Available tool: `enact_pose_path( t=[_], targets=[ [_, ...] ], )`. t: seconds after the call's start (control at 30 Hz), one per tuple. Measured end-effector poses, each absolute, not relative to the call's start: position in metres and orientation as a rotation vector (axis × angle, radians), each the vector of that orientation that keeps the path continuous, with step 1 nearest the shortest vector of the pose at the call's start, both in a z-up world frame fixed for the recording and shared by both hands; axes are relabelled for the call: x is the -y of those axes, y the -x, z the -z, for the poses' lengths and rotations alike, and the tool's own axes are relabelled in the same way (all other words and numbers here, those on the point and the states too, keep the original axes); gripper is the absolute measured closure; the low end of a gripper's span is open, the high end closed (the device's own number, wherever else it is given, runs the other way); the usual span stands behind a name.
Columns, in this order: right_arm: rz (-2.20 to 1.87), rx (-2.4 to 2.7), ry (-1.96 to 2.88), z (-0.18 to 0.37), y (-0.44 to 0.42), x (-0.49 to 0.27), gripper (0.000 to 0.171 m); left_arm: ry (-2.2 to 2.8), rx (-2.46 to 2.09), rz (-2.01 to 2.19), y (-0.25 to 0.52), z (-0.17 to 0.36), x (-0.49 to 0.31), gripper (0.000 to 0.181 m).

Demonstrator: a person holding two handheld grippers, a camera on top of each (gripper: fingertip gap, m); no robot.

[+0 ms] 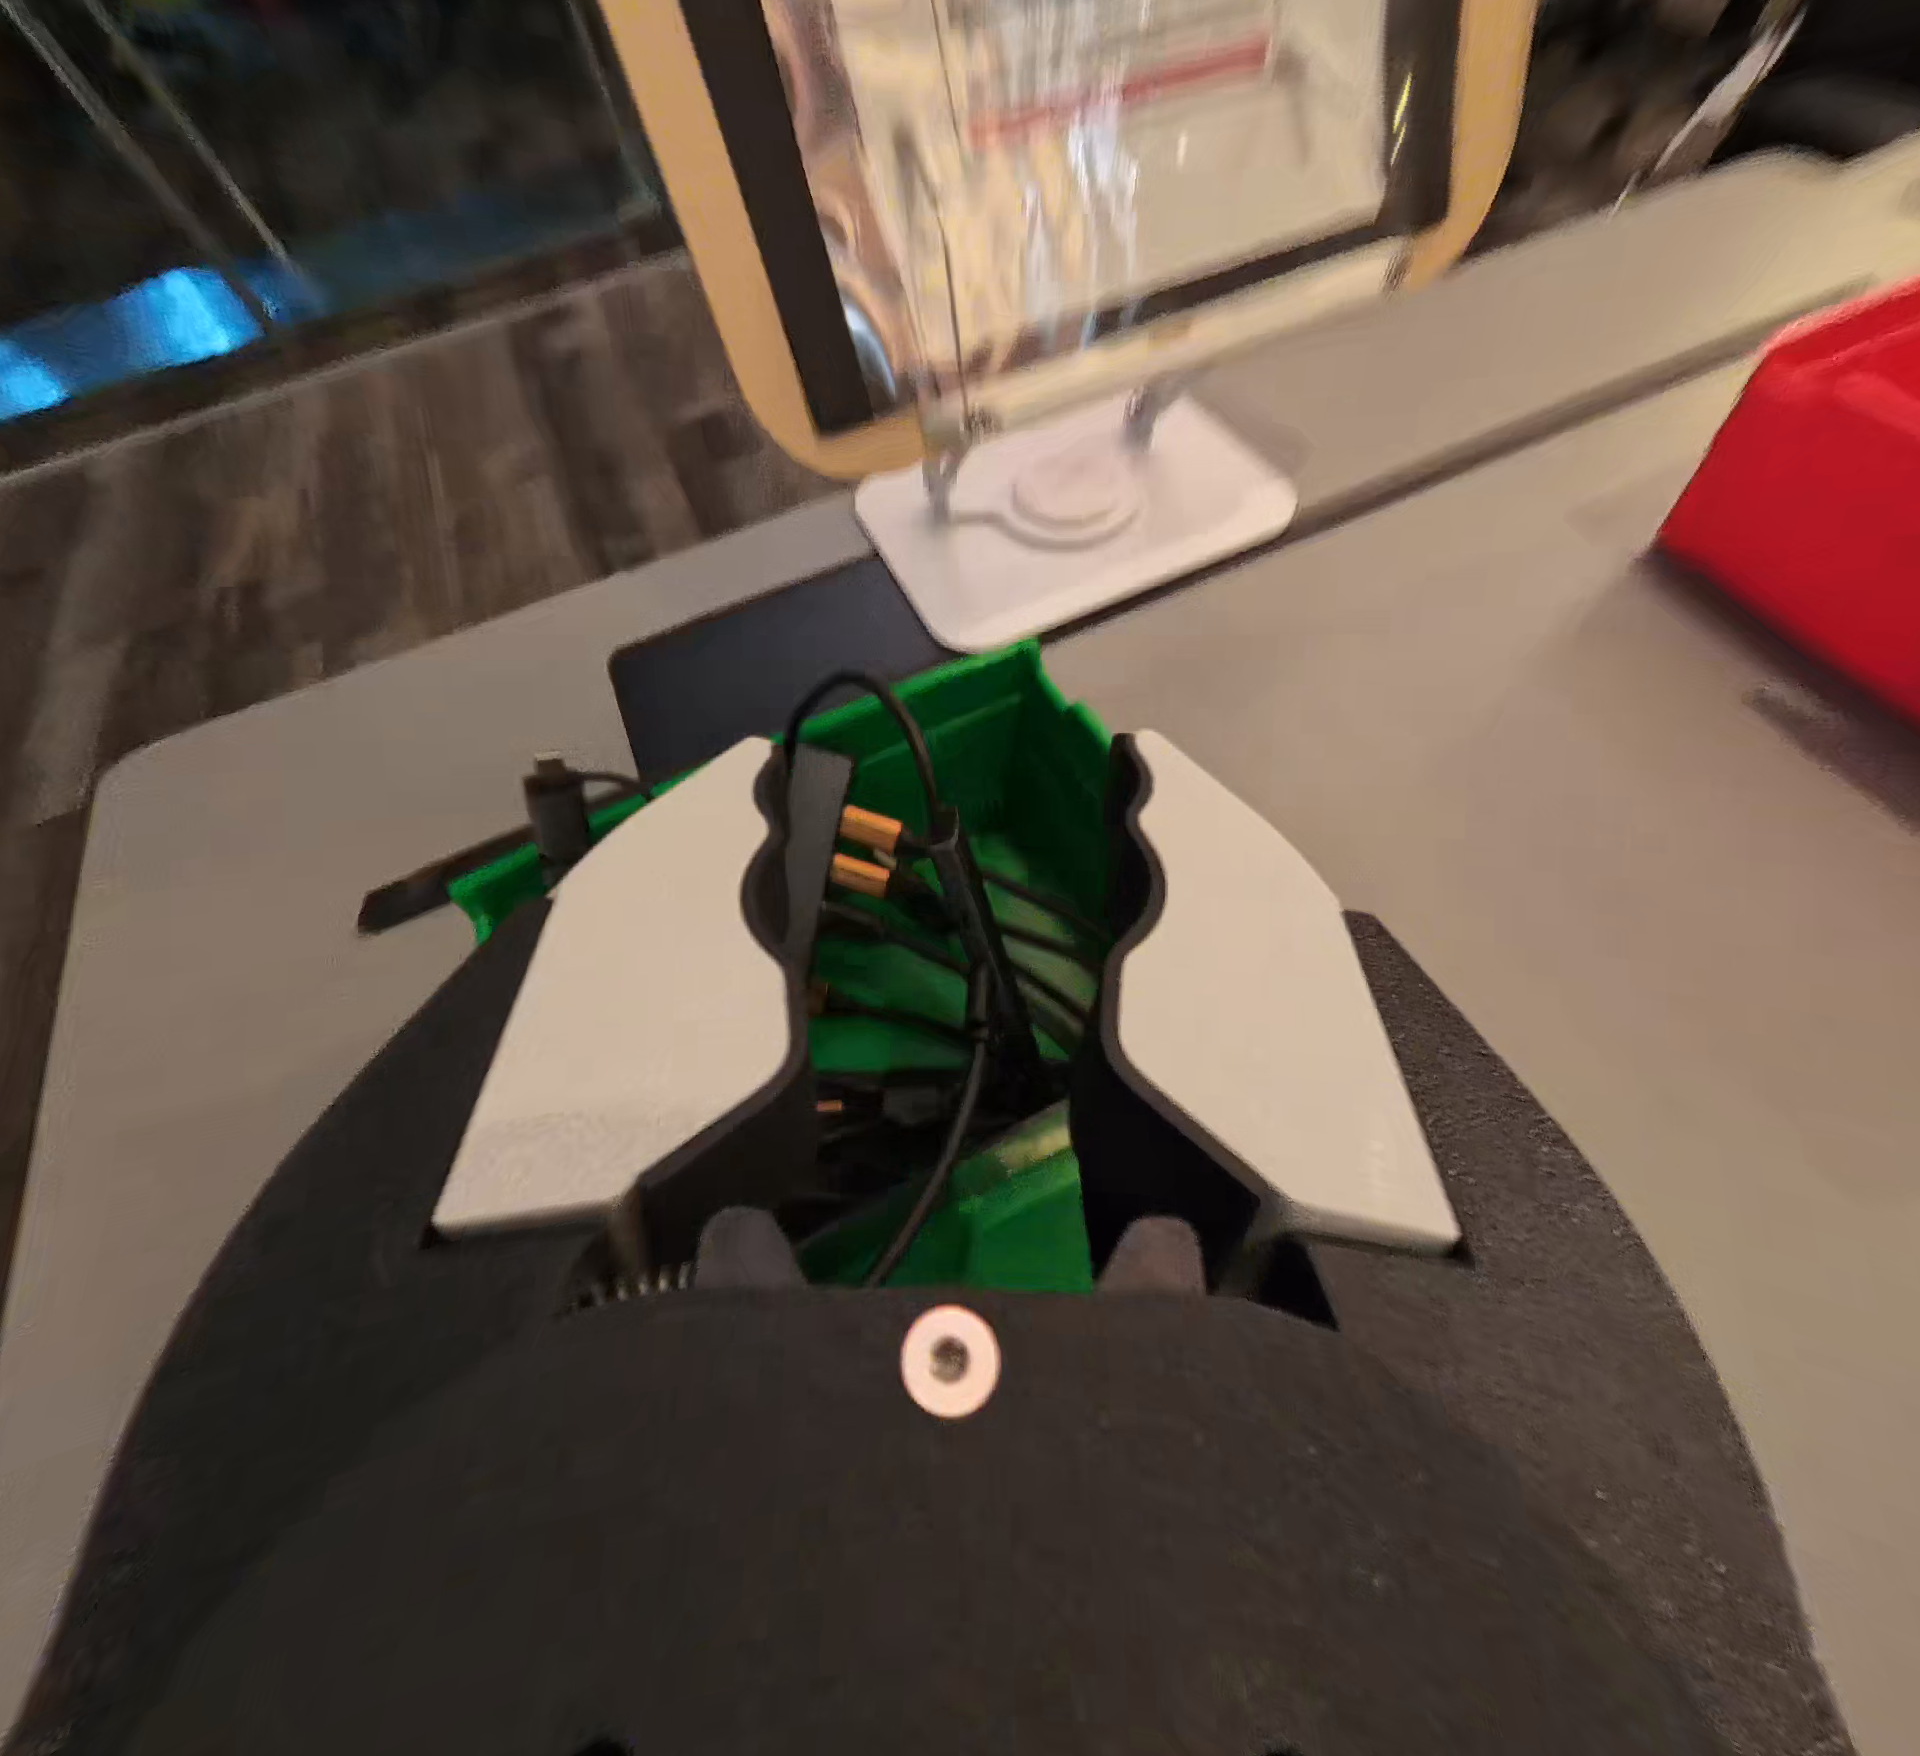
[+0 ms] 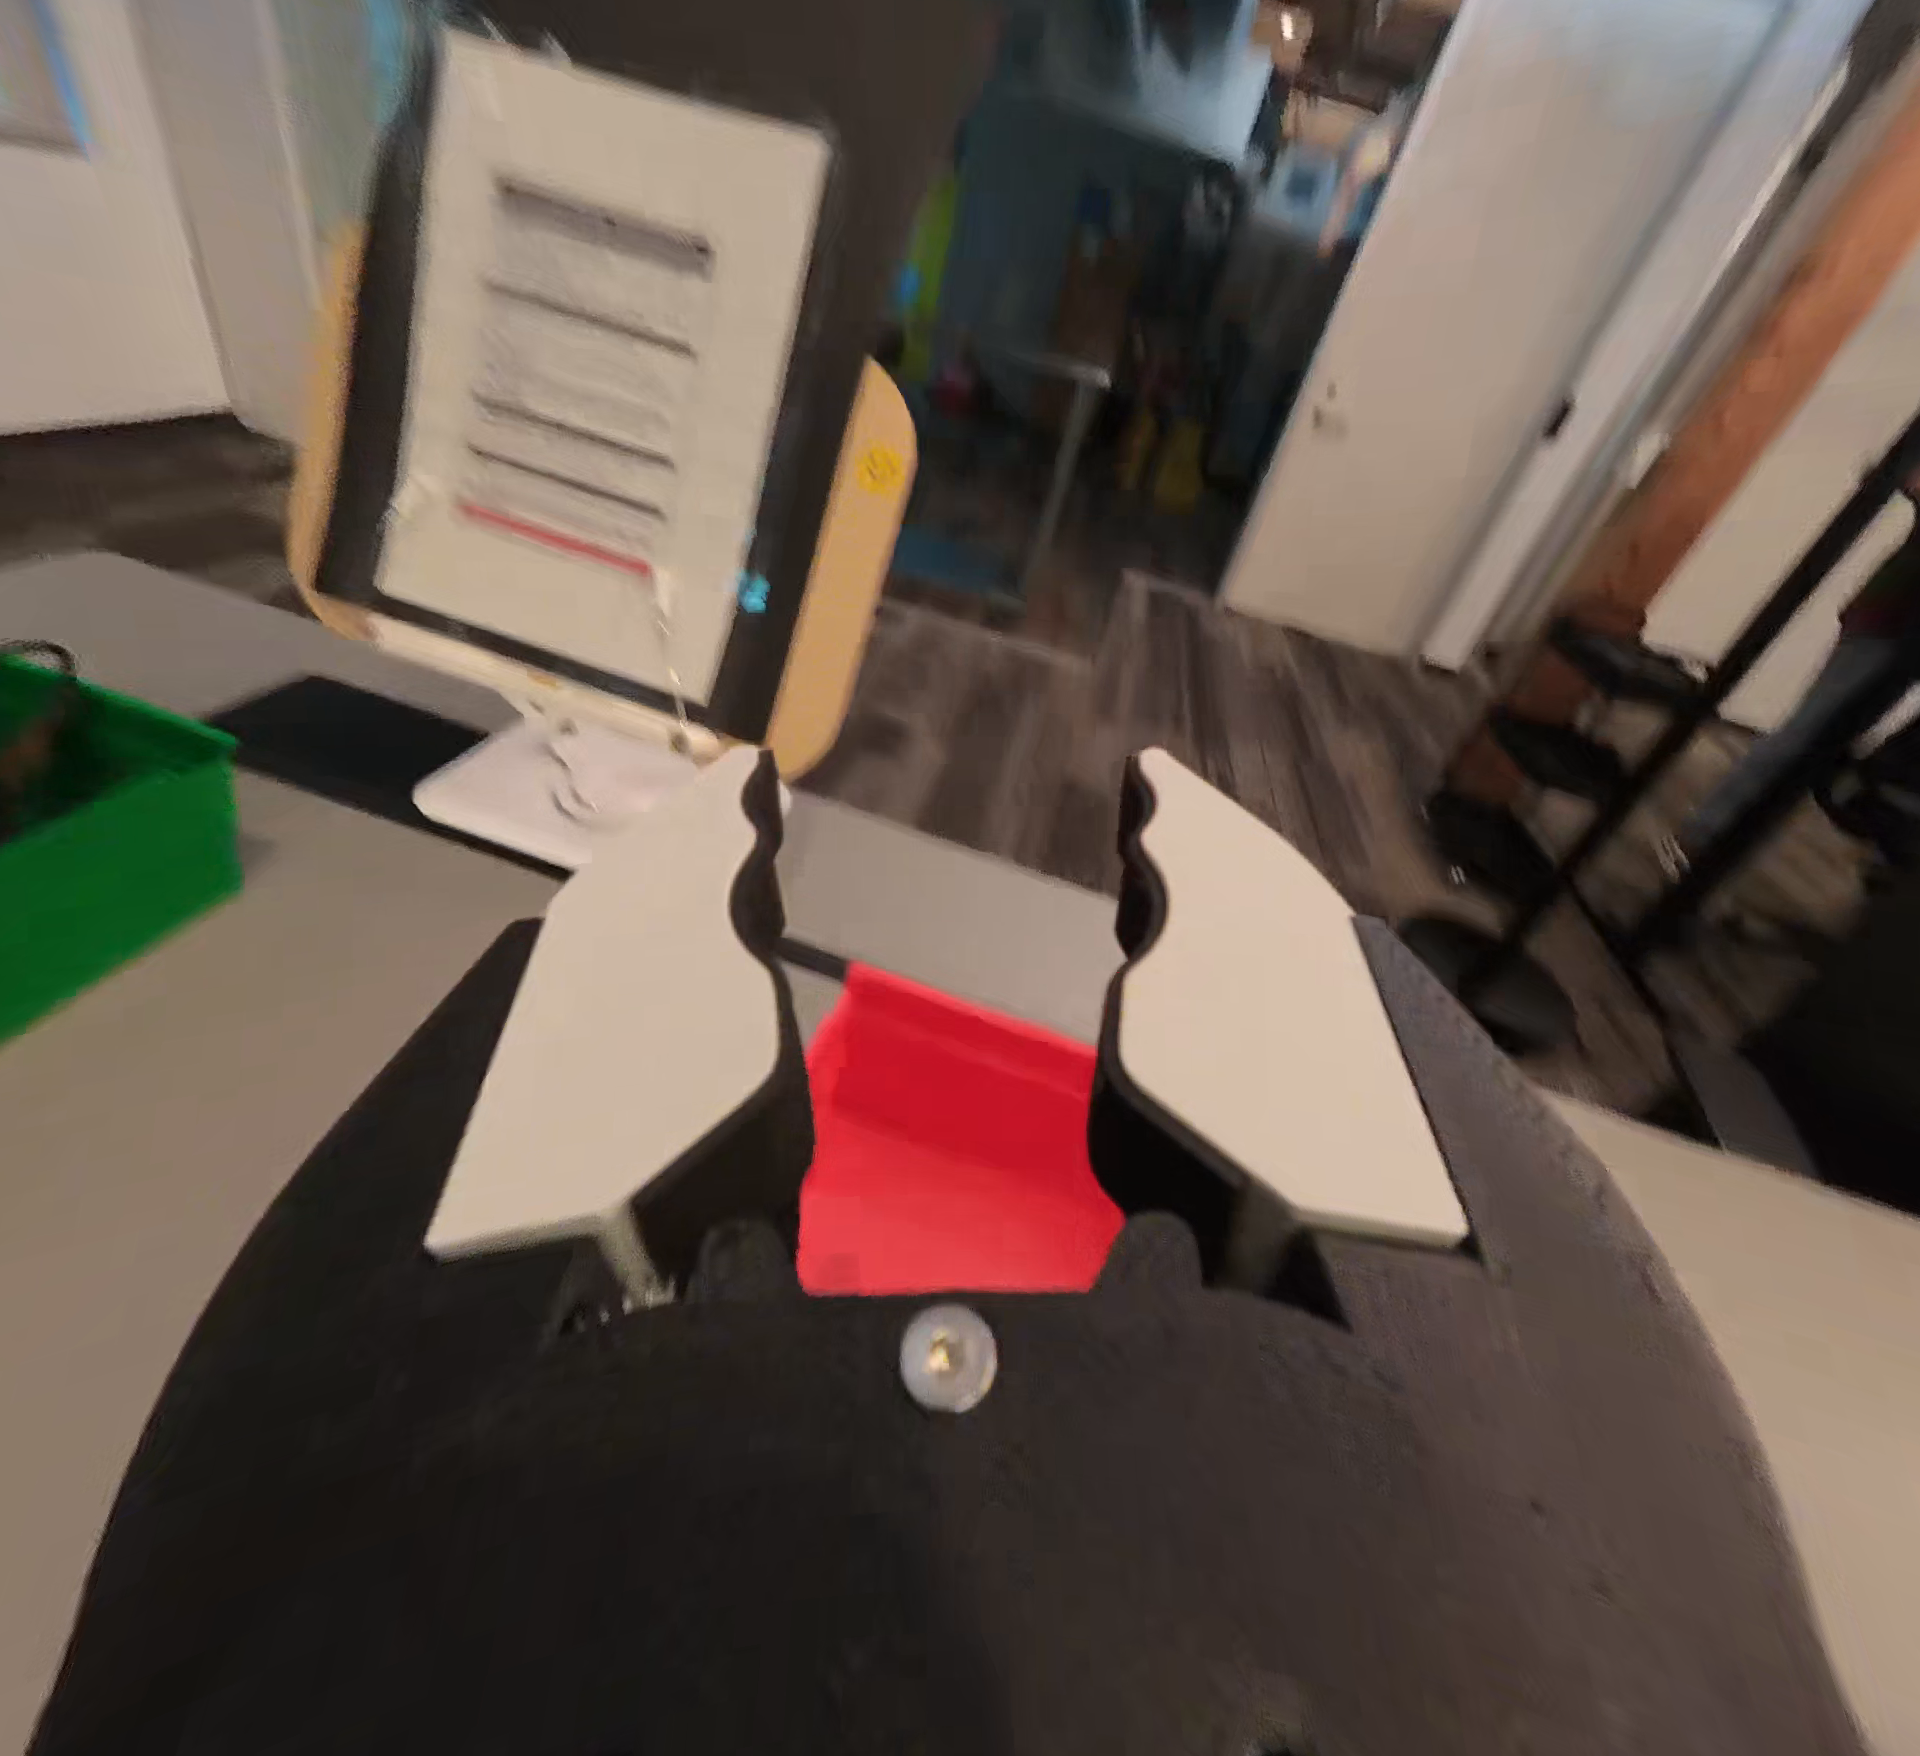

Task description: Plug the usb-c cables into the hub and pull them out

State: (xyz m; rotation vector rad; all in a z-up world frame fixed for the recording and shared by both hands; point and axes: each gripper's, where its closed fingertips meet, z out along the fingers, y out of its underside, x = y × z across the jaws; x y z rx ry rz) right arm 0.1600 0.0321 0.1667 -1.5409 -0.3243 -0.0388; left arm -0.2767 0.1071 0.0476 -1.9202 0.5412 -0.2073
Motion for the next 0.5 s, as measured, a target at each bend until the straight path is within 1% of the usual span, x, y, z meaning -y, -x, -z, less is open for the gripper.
enact_pose_path(
  t=[0.07,0.13,0.2,0.27,0.37,0.43,0.5],
  targets=[
    [0.032,0.344,1.487,-0.178,-0.14,-0.033,0.108,2.032,-0.581,0.164,0.271,-0.025,-0.112,0.122],
    [0.033,0.365,1.462,-0.178,-0.126,-0.037,0.108,2.108,-0.617,0.17,0.267,-0.007,-0.115,0.127],
    [-0.001,0.376,1.452,-0.167,-0.116,-0.04,0.109,2.161,-0.659,0.133,0.268,0.008,-0.119,0.134],
    [-0.03,0.41,1.413,-0.161,-0.107,-0.048,0.117,2.214,-0.688,0.056,0.273,0.02,-0.122,0.138],
    [-0.005,0.449,1.526,-0.136,-0.109,-0.065,0.117,2.241,-0.703,-0.027,0.279,0.028,-0.129,0.146],
    [0.016,0.477,1.551,-0.126,-0.11,-0.072,0.117,2.268,-0.693,0.032,0.273,0.034,-0.131,0.153],
    [0.03,0.495,1.578,-0.118,-0.109,-0.076,0.117,2.353,-0.672,0.09,0.27,0.047,-0.129,0.153]
  ],
)
